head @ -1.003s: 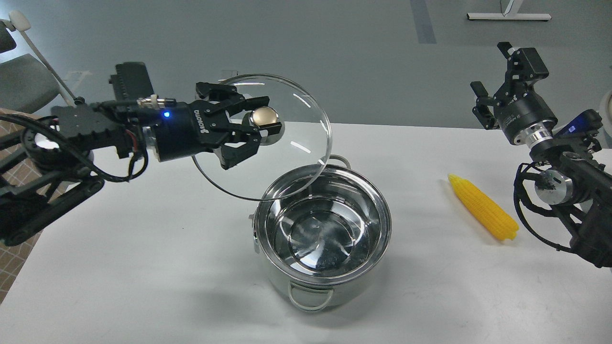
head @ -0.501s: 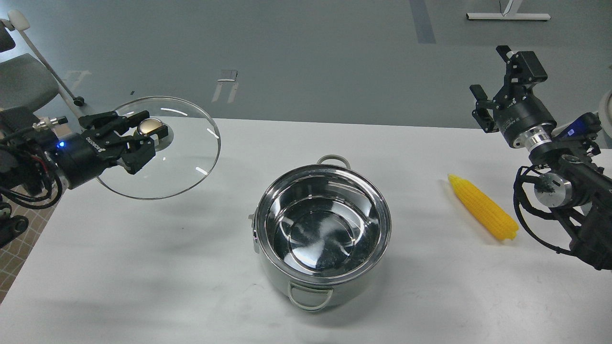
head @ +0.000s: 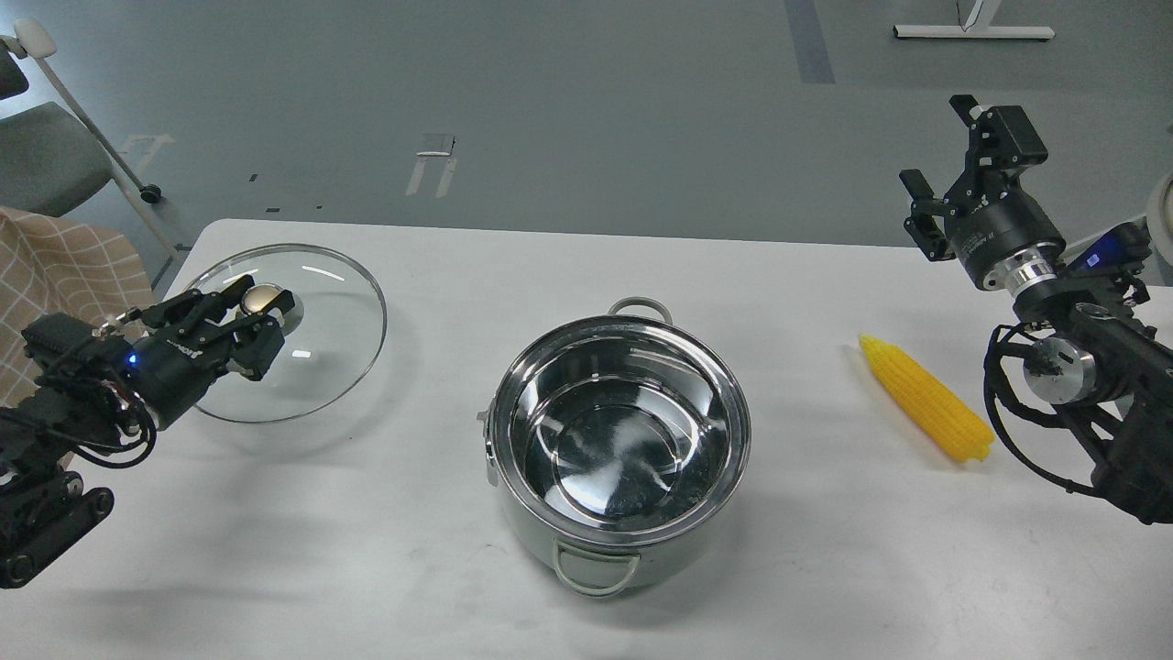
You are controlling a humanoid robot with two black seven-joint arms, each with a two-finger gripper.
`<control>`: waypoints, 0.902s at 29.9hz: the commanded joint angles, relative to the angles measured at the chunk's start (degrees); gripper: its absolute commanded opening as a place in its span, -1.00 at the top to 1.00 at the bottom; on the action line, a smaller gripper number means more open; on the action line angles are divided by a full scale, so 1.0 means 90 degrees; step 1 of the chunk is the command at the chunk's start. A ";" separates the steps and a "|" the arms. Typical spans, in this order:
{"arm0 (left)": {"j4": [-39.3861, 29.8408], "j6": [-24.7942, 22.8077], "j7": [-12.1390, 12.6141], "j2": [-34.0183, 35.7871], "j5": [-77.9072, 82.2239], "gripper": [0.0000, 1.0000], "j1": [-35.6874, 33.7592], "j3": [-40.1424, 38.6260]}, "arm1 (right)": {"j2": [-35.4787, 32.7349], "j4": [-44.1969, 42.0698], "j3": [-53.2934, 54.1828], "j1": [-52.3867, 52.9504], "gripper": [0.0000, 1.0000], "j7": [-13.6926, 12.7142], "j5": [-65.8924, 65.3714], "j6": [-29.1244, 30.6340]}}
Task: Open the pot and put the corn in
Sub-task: 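Lower the glass lid onto the table and release it with the left gripper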
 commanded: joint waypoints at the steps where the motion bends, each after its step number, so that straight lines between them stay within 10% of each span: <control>1: 0.0183 0.0073 -0.0002 -0.0215 -0.0164 0.51 0.0048 -0.0003 | -0.0002 0.0018 0.0000 -0.0033 -1.00 0.0000 0.0000 0.0001; 13: 0.0740 0.0089 -0.0002 -0.0898 -0.0428 0.23 0.0048 -0.0003 | -0.0031 0.0028 0.0000 -0.0082 -1.00 0.0000 0.0000 0.0001; 27: 0.0759 0.0089 -0.0002 -0.0928 -0.0516 -0.78 0.0039 0.0007 | -0.0041 0.0028 0.0010 -0.0092 -1.00 0.0000 0.0000 -0.0009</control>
